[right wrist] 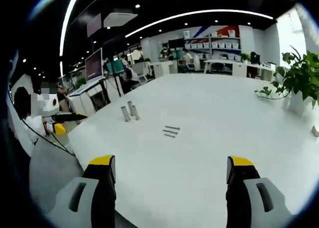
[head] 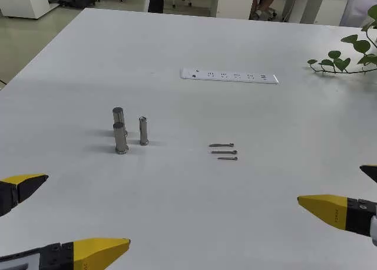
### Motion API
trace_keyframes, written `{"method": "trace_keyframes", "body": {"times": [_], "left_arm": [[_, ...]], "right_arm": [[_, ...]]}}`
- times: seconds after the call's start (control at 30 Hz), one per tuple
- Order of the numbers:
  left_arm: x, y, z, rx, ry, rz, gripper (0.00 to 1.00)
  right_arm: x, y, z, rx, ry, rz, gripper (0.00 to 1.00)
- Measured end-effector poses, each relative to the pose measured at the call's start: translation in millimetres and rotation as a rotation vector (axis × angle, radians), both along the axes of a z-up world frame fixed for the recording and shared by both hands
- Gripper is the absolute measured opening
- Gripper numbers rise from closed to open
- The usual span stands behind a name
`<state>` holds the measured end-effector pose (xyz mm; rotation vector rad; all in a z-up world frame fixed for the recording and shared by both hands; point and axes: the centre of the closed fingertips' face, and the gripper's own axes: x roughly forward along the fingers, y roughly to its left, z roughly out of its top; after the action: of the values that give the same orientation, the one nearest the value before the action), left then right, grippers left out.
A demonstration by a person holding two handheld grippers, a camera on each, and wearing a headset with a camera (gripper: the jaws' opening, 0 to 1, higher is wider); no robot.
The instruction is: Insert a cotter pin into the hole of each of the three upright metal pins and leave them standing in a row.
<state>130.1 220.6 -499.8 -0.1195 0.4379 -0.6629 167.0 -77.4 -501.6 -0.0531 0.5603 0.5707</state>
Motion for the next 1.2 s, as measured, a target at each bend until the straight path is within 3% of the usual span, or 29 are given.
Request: {"method": "trace_keyframes", "body": {"times": [0.77, 1.2], "left_arm": [[1.1, 0.5, -0.8, 0.015, -0.006, -0.026, 0.96], [-4.9, -6.8, 1.8, 0.016, -0.001, -0.035, 0.97]], "right_arm": [[-4.9, -4.7, 0.0, -0.004, -0.001, -0.017, 0.89], [-7.6, -4.2, 0.5, -0.006, -0.003, -0.016, 0.90]]}}
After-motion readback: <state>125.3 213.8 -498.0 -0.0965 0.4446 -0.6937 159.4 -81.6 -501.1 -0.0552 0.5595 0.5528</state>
